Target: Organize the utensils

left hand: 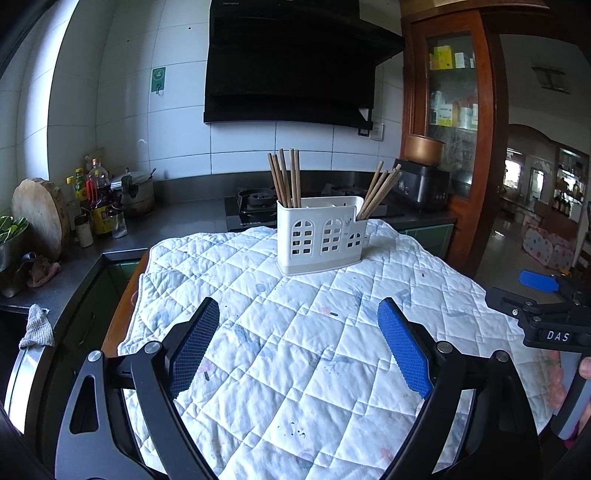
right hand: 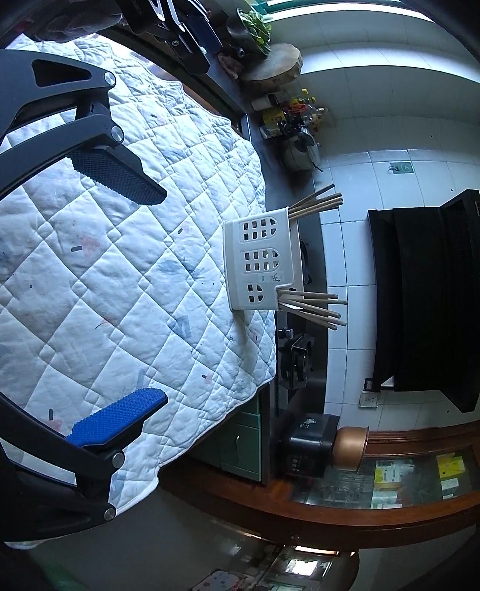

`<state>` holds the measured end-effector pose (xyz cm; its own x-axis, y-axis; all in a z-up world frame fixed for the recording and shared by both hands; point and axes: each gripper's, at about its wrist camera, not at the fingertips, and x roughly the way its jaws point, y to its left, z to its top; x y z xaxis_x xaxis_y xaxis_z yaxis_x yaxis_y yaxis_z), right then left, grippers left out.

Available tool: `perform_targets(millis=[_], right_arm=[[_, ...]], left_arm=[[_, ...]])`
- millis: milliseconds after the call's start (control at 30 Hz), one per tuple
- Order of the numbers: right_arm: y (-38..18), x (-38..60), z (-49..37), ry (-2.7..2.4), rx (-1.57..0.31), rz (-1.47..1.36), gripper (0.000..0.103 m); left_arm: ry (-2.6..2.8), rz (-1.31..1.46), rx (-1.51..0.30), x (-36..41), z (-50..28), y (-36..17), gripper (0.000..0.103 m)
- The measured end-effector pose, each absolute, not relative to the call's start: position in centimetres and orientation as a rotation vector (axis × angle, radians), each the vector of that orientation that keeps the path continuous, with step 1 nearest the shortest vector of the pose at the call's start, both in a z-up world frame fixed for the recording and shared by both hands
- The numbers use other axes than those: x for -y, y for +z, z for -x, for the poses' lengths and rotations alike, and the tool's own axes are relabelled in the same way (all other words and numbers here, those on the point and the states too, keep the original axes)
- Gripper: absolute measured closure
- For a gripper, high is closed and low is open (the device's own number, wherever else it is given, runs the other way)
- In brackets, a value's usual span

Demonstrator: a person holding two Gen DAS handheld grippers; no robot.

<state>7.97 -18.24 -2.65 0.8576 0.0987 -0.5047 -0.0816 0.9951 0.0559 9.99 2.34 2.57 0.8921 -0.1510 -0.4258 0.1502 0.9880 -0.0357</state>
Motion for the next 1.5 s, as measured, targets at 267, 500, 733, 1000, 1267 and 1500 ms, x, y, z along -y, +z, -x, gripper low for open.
perform_targets(millis=[267, 500, 733, 1000, 1267, 1500], right_arm=[[-1.9, 17.5, -7.0, 0.106, -0.505, -0.01, 0.007], [-1.8, 17.4, -6.7, 0.101, -0.5, -0.005, 0.007], [-1.7, 17.4, -6.6, 0.11, -0.498, 0.003, 0.007], [-1.7, 17.2, -6.4, 0.116, -0.498, 0.008, 0.007], [-1.7, 17.1, -6.5, 0.119, -0.499, 0.007, 0.007], [-1.7, 17.2, -6.7, 0.123, -0.497, 0.007, 0.007]], left_arm=[[-0.152, 0.007, -0.431, -2.6, -9.1, 2.7, 0.016], [-0.163, 0.025, -0.433, -2.7, -8.8, 2.7, 0.016], [-0.163, 0.026, -0.431, -2.8, -8.7, 2.7, 0.016], [-0.166, 0.024, -0.432, -2.8, -8.6, 2.8, 0.016], [-0.171, 0.028, -0.434, -2.9, -8.7, 2.8, 0.016], [-0.173, 0.026, -0.443, -2.6, -8.8, 2.7, 0.016]])
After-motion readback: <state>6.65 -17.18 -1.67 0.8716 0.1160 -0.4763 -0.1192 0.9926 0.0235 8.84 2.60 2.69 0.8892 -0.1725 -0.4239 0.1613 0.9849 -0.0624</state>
